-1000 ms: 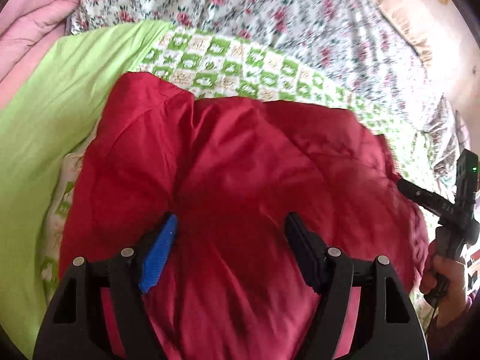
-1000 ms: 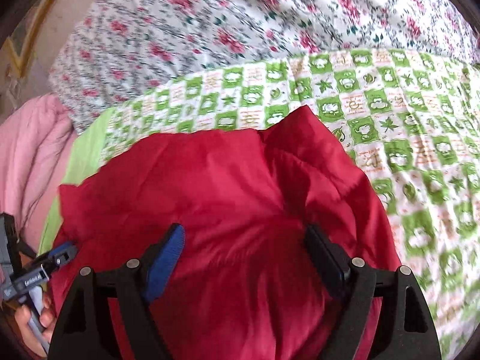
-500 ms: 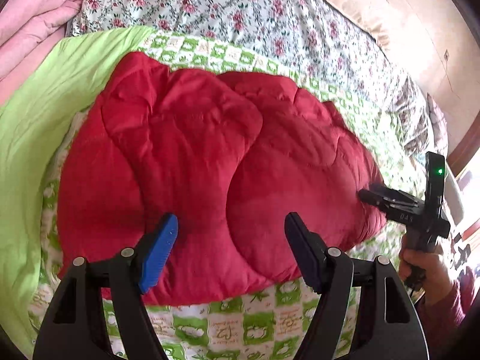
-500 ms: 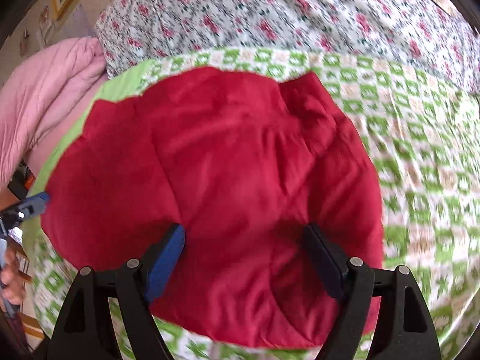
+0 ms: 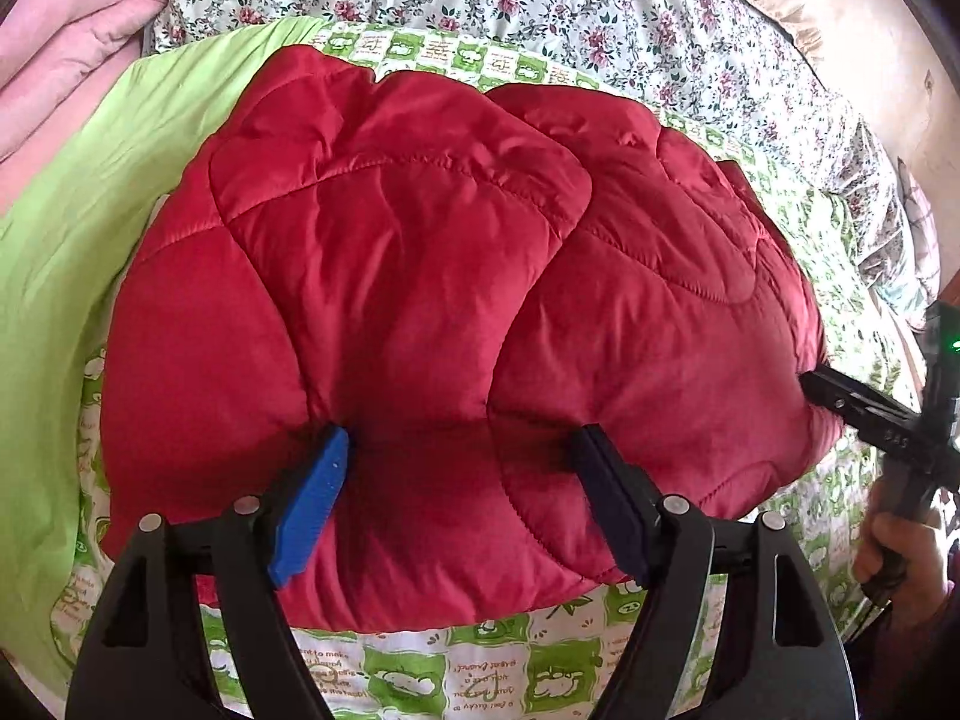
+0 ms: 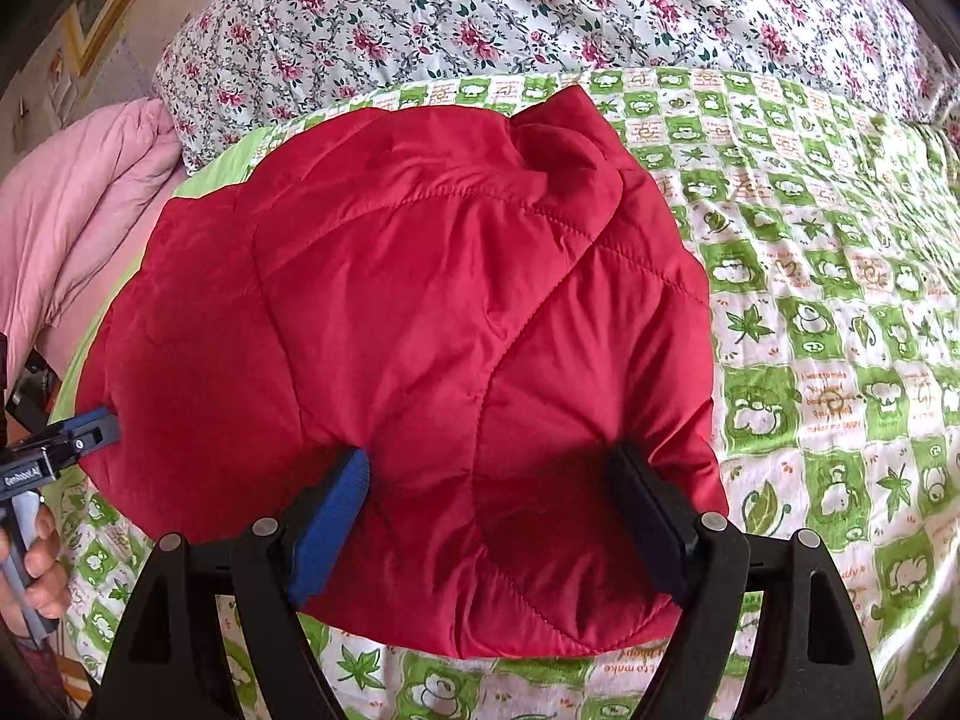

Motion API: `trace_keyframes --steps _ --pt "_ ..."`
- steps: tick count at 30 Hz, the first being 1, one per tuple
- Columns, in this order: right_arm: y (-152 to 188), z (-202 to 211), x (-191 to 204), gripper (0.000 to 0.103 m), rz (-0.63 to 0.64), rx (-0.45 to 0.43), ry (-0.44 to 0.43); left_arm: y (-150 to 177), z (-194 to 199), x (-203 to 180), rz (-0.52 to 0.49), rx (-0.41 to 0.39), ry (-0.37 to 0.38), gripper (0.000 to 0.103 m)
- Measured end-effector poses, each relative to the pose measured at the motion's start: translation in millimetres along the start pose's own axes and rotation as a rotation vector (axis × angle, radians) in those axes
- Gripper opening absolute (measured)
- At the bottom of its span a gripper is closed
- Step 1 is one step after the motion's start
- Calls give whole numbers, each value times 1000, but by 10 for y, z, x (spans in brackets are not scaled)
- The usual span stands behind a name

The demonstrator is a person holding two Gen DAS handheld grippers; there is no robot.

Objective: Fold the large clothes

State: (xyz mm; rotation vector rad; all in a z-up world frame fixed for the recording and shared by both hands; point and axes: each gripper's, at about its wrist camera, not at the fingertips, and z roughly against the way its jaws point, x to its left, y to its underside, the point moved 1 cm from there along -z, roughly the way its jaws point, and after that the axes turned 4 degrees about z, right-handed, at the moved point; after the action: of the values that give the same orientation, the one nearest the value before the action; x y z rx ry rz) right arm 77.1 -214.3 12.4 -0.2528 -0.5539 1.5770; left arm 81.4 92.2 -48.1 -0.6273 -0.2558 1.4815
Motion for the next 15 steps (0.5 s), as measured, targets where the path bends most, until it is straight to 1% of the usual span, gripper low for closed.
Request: trace_keyframes --steps 2,4,5,6,10,12,15 --pt "-38 105 62 83 12 -28 12 -5 8 17 6 -2 -4 77" --pt "-87 225 174 83 41 -71 -2 13 9 23 8 -9 -6 77" --pt "-123 255 261 83 63 -77 -20 31 15 26 8 -13 -8 77" --pt "-143 245 325 82 80 -69 -25 38 15 23 7 -17 -10 77" --pt "-184 48 523 82 130 -16 1 38 -7 28 -8 -32 -6 78" --pt "-173 -108 548 85 125 25 19 29 -16 8 -34 -33 -7 80" --pt "-196 -225 494 87 81 32 26 21 -18 8 -51 -25 4 80"
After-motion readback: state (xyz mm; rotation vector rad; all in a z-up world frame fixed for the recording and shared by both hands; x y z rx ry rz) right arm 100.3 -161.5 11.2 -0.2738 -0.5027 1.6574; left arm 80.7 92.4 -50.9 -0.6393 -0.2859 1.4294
